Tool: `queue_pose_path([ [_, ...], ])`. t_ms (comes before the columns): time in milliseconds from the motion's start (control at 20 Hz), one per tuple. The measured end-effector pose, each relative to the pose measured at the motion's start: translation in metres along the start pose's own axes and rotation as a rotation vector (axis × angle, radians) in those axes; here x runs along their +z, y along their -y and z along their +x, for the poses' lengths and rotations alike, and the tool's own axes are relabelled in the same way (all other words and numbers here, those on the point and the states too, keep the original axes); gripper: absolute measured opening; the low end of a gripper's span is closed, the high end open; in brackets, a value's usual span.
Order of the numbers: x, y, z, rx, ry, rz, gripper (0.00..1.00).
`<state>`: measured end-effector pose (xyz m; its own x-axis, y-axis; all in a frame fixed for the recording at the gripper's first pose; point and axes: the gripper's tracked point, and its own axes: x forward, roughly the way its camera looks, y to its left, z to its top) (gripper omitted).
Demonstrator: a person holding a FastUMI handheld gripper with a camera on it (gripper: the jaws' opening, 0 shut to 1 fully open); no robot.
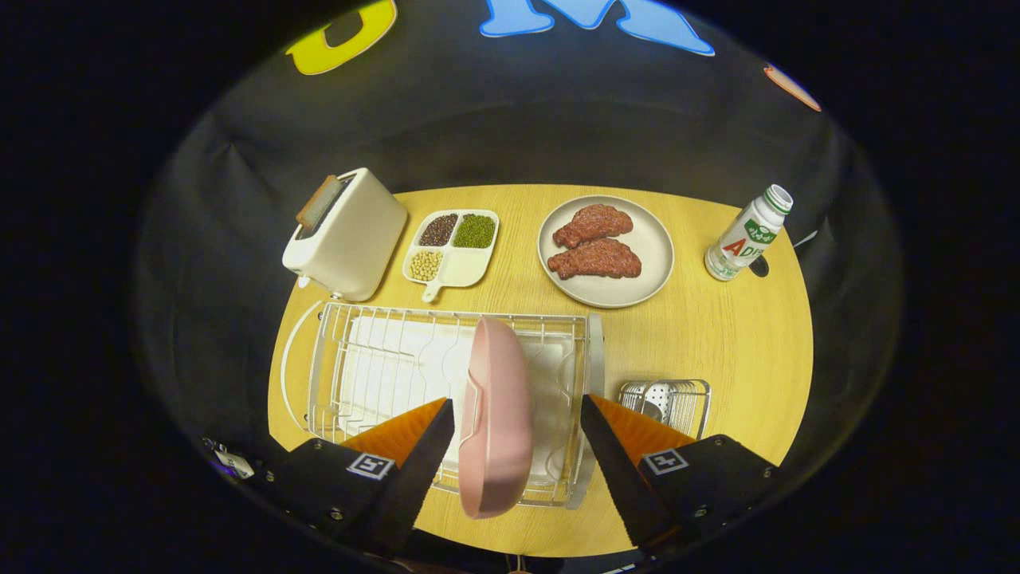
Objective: Take the plate from the dish rack, then take the spoon from the basket and place it into the plate.
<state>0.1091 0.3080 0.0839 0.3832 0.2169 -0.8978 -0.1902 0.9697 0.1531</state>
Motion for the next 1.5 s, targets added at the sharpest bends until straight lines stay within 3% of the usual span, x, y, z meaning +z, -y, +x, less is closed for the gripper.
queue_pose_path([
  [200,-0.007,0.005,0.017,-0.060,-0.078,-0.010,0.80],
  [250,-0.010,0.009,0.019,-0.086,-0.100,-0.001,0.53],
  [350,-0.007,0.009,0.019,-0.120,-0.104,0.018,0.27],
  [700,0.010,0.017,-0.008,-0.287,-0.136,-0.113,0.20],
  [950,0.042,0.005,-0.052,-0.334,-0.079,-0.160,0.20],
  [1150,0.030,0.004,-0.064,-0.291,-0.081,-0.124,0.20],
  [1500,-0.020,-0.002,-0.105,-0.142,-0.055,-0.041,0.20],
])
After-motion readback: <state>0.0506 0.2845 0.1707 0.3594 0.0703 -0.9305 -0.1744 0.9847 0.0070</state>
